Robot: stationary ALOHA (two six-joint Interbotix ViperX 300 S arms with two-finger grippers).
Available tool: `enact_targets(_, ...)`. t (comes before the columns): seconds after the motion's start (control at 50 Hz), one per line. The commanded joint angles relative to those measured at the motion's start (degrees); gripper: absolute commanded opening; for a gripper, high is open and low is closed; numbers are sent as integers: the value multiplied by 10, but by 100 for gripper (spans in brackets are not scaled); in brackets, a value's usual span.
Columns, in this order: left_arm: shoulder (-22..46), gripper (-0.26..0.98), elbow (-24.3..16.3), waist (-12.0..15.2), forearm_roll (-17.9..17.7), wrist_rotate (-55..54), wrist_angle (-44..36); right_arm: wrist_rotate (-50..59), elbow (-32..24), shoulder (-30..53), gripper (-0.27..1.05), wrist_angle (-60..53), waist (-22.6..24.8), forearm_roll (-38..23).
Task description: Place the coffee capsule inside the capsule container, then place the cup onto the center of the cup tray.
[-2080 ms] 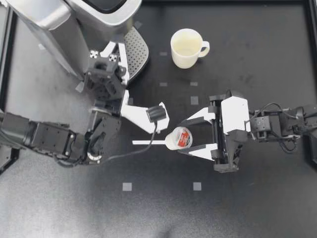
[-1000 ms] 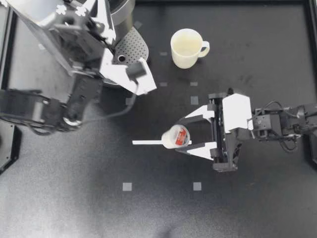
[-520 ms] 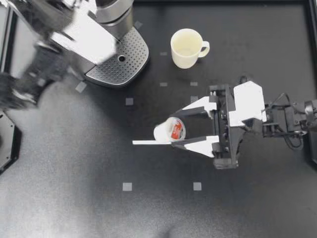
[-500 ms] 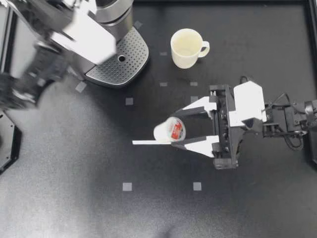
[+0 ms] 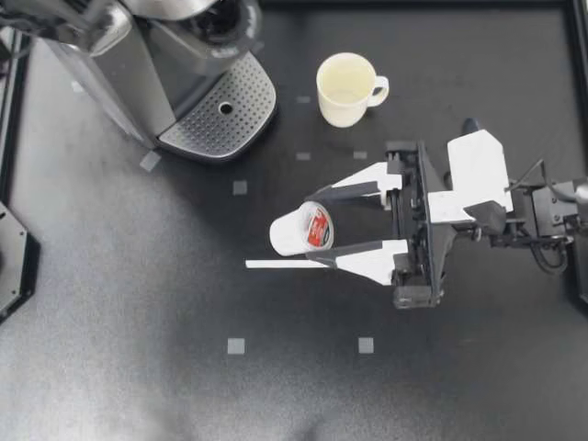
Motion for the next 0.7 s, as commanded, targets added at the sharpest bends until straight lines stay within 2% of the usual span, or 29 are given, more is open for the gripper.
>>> enact_targets(0.0,-18,15,2,18,3,-7,-9,1,-17,-16,51,-11,-2,0)
enact_targets(0.12,-27,15,5,33,3,-8,-17,1,-19,-16,51,-18,-2,-1)
enact_targets(0.24,-32,15,0,34,4,-9,-34,1,-23,-24,51,-24,-15,0)
enact_targets(0.4,-61,15,1,33,6,-33,-125,-7,-40,-51,51,-10,-76,-2)
enact_targets(0.52,-97,15,11,34,11,-53,-207,-27,-78,-61,51,44,-134,-5)
enact_targets(0.68,-131,15,34,33,11,-72,-240,-62,-142,-45,51,128,-178,-14)
